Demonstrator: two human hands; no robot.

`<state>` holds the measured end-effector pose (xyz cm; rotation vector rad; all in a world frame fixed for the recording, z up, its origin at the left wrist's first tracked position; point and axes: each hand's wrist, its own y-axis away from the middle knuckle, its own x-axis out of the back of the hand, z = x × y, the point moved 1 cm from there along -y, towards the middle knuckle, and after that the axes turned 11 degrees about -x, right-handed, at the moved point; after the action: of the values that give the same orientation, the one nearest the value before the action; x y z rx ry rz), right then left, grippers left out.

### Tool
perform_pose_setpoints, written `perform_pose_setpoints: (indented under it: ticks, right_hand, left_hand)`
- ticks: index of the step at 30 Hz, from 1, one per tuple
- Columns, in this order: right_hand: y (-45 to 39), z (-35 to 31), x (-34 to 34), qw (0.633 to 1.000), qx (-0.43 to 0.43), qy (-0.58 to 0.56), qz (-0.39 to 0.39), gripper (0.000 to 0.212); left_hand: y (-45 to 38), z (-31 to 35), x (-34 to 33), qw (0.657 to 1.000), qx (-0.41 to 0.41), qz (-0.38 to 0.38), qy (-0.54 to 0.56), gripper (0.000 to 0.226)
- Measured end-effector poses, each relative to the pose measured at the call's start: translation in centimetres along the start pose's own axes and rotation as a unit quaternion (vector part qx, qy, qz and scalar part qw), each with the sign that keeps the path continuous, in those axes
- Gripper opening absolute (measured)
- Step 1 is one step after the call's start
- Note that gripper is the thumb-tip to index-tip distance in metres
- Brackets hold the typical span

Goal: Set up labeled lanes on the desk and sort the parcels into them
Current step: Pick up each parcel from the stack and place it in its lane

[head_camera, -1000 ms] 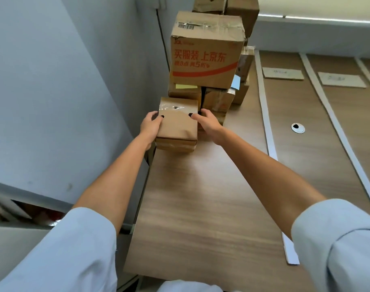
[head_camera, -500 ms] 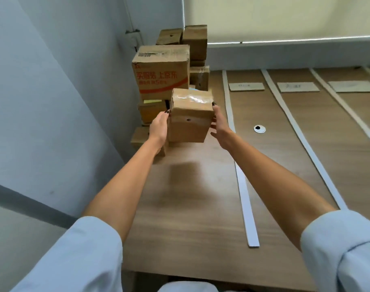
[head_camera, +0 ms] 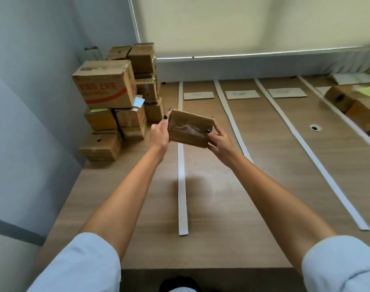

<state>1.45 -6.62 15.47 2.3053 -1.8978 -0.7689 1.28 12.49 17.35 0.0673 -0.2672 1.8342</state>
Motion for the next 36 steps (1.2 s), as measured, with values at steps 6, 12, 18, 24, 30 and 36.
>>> perform_pose_setpoints:
  ticks: [6,12,18,24,30,36]
  right_hand:
    - [0.6,-1.1,4.5,0.997,0.038,-0.047,0.052,0.029]
    - [-1.3,-0.9,7.2,0.987,0.079,-0.026,0.136,0.016]
    - [-4.6,-2.0,9.0,0.989,0.092,0.007,0.119,0.042]
    - [-7.1,-2.0,10.6,0.993,0.060,0.005,0.104,0.072]
    - [-6.8,-2.9,14.7,0.993,0.052,-0.012,0.108,0.073]
    - [-4.2,-5.3,23.6,0.990,0.066,0.018,0.120,0.069]
  left_hand:
    - [1.2,0.9,-5.1,0.990,0.039,-0.001,0.138,0.037]
    - [-0.6,-0.4,-8.6,0.994,0.045,-0.010,0.102,0.014]
    - [-2.5,-3.6,-10.3,0.991,0.070,-0.017,0.111,0.036]
    - [-4.4,-4.6,-12.1,0.989,0.063,-0.045,0.123,0.062]
    - [-4.6,-4.2,-16.3,0.989,0.059,-0.069,0.117,0.059]
    - [-2.3,-2.2,-25.2,0.989,0.050,-0.076,0.119,0.057]
